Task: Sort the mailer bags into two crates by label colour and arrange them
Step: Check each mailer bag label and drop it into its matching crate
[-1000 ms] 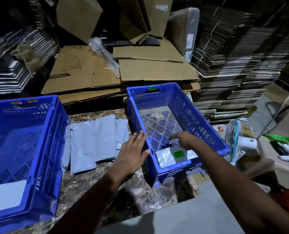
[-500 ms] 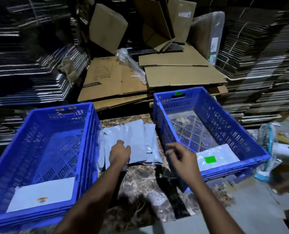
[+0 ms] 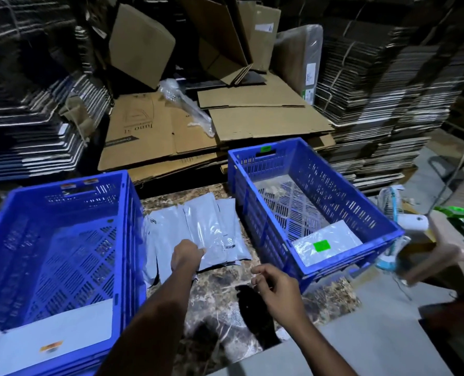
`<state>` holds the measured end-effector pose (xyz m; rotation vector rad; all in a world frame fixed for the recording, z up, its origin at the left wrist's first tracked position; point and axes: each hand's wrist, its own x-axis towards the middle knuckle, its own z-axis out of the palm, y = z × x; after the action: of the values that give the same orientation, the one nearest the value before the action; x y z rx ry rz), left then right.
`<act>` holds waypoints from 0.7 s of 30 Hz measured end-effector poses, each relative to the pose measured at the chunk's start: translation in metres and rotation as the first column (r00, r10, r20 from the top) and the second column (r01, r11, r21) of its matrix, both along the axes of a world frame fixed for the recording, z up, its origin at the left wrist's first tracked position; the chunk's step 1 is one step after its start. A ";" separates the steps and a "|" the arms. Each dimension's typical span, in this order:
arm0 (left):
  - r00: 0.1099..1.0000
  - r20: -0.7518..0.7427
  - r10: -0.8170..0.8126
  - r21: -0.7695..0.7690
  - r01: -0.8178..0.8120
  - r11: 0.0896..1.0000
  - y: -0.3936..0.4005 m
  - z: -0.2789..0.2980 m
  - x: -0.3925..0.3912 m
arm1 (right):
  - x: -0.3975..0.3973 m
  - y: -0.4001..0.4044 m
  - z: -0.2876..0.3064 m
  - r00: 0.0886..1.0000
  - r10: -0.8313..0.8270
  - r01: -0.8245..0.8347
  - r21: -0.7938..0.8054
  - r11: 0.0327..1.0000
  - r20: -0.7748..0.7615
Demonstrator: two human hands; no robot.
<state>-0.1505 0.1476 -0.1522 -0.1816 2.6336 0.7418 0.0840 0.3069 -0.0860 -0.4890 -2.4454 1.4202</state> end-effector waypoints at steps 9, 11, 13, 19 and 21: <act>0.999 -0.044 0.002 0.274 0.010 0.962 -0.003 0.018 0.017 | -0.001 -0.003 0.003 0.999 0.025 -0.025 0.005 1.000 0.035; 0.999 -0.046 0.027 0.510 0.000 0.860 -0.011 0.028 0.030 | -0.005 -0.002 0.003 0.999 0.013 -0.012 -0.008 1.000 0.038; 0.999 0.039 -0.002 0.708 -0.027 0.705 -0.017 0.045 0.047 | -0.014 -0.004 0.010 1.000 -0.014 0.014 -0.013 1.000 0.027; 0.954 0.229 -0.193 0.936 -0.161 0.313 -0.037 0.087 0.120 | -0.049 -0.033 0.041 0.997 0.063 -0.046 -0.370 0.928 0.036; 0.965 0.232 -0.124 0.922 -0.177 0.344 -0.038 0.092 0.138 | -0.056 -0.048 0.047 0.992 0.129 -0.118 -0.440 0.890 -0.005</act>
<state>-0.0127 0.1093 -0.0600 0.0280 1.5334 1.9693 0.0283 0.2591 -0.0387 -0.4468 -2.1969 2.0492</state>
